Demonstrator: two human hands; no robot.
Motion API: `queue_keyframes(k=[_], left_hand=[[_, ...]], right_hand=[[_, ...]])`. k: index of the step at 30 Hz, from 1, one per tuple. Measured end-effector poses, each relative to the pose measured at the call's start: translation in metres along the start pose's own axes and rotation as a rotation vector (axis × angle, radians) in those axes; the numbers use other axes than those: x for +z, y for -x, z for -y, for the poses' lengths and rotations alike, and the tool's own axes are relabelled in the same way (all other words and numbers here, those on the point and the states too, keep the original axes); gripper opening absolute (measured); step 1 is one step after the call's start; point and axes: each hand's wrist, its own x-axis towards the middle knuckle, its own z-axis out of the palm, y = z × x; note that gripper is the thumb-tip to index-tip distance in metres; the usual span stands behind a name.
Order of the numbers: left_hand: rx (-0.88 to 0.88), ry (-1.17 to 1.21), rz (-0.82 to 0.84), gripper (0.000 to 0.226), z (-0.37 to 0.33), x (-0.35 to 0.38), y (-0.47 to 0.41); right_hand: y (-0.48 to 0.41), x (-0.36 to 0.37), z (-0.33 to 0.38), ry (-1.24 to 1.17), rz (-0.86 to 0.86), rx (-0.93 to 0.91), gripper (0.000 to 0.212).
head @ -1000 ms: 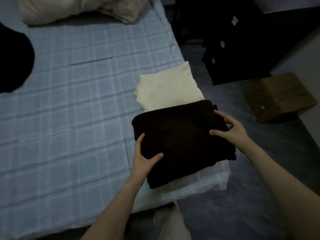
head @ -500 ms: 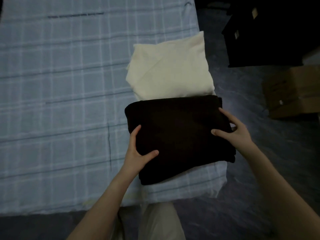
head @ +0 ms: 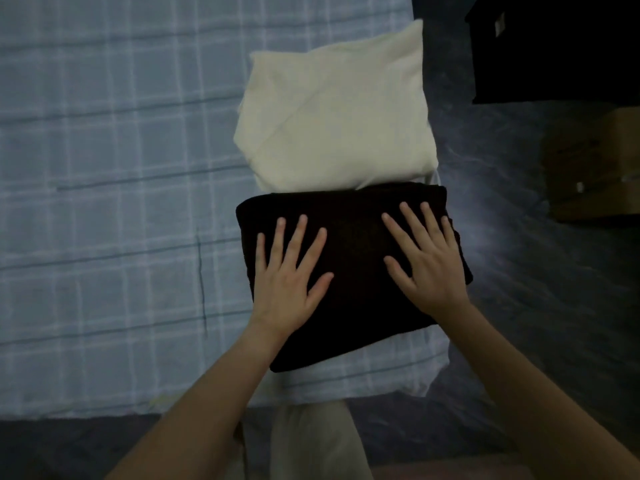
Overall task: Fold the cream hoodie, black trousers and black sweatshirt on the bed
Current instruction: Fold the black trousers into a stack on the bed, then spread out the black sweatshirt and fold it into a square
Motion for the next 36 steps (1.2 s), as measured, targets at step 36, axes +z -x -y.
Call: queue_keyframes(k=[36], left_hand=[[0.016,0.103,-0.241,0.051,0.104,-0.346,0.236]], right_hand=[[0.111,-0.232,0.379,-0.219,-0.196,-0.049,0.059]])
